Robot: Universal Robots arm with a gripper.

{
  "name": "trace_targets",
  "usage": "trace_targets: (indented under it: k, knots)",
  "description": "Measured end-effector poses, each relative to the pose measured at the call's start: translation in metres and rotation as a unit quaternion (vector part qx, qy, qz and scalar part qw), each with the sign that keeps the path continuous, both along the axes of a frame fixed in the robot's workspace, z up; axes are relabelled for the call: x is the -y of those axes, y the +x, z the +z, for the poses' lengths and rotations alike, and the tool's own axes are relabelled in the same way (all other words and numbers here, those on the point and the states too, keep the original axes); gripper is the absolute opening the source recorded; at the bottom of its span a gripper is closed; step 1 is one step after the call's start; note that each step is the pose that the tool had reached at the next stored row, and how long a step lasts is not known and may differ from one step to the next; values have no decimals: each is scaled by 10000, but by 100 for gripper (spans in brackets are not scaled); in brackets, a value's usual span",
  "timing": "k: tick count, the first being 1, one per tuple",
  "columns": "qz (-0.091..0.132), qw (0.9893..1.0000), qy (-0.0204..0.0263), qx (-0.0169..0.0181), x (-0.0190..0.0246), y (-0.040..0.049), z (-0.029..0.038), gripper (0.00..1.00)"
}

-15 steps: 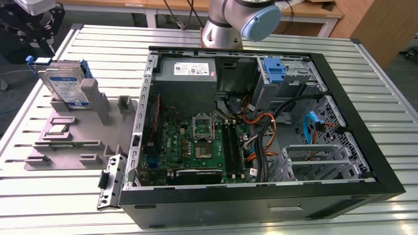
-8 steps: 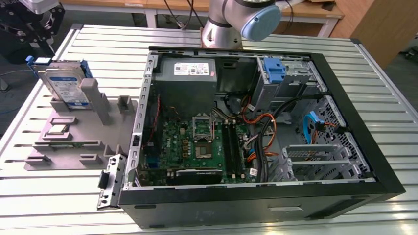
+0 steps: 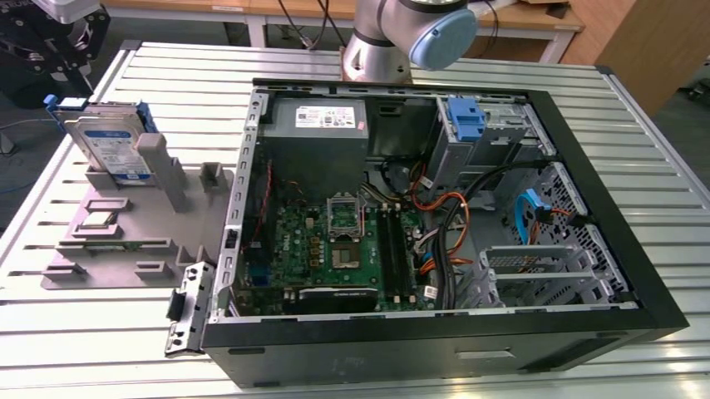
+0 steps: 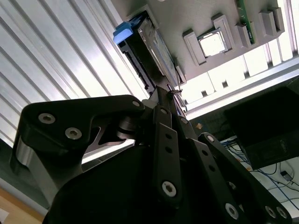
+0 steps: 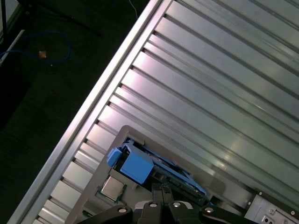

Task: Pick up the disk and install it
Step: 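Pick up the disk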

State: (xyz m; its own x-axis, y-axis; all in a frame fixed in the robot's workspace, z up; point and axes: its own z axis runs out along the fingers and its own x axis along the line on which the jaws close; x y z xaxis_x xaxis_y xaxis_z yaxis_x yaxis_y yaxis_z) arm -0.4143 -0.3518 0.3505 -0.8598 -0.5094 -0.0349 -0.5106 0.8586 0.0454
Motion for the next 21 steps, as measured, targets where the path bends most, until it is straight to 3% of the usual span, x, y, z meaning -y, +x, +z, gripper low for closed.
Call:
trace_targets:
  k: [10,21]
  knots:
    - [50,10000,0,0,0,0,0,11]
    - [403,9992,0,0,0,0,0,11]
